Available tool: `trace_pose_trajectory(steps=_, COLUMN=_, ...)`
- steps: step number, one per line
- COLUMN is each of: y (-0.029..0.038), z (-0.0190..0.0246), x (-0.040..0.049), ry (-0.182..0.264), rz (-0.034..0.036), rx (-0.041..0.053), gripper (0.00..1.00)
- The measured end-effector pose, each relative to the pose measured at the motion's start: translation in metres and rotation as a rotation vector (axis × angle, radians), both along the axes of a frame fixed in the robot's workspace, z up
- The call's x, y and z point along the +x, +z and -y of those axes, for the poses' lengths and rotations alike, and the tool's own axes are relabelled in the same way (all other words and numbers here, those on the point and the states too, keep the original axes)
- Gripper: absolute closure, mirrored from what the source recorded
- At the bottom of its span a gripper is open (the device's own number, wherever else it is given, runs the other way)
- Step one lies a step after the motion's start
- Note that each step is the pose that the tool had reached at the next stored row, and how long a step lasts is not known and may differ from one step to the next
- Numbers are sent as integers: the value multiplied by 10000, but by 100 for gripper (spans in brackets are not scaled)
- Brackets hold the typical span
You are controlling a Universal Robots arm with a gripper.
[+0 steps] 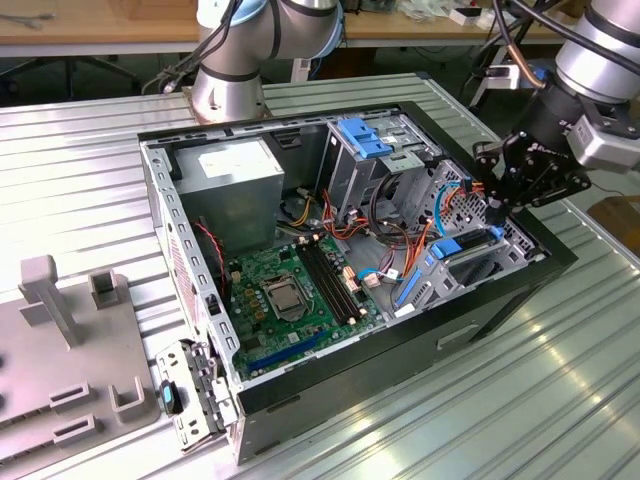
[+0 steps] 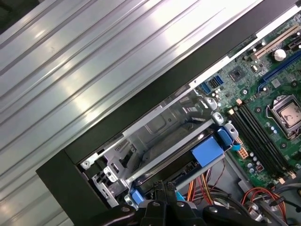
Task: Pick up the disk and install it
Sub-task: 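Insert the first disk wire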
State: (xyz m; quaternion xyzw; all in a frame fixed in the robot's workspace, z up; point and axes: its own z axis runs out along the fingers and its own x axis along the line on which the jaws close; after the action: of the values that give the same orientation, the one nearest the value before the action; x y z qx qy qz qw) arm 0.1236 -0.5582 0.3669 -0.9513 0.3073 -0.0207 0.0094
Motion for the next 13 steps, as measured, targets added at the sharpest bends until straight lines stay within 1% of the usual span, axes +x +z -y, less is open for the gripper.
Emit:
trace_pose_trajectory(steps=5, y=-1, z=-9, x=44, ry=249, rz=74, rx=1, gripper=89)
trace_pose_trajectory(steps=7, y=0, z=-26, x=80, ry=287, rz=93, rx=0, gripper=89)
trace_pose_trajectory(steps=11, y=0, z=-90, x=116, ry=375, rz=110, rx=0, gripper=89)
trace_pose_trajectory(steps=12, y=-1, z=-126, x=123, ry=394, rz=114, rx=1, gripper=89)
trace_pose_trajectory(steps=13, y=0, z=-146, x=127, ry=404, rz=116, rx=0, gripper=89)
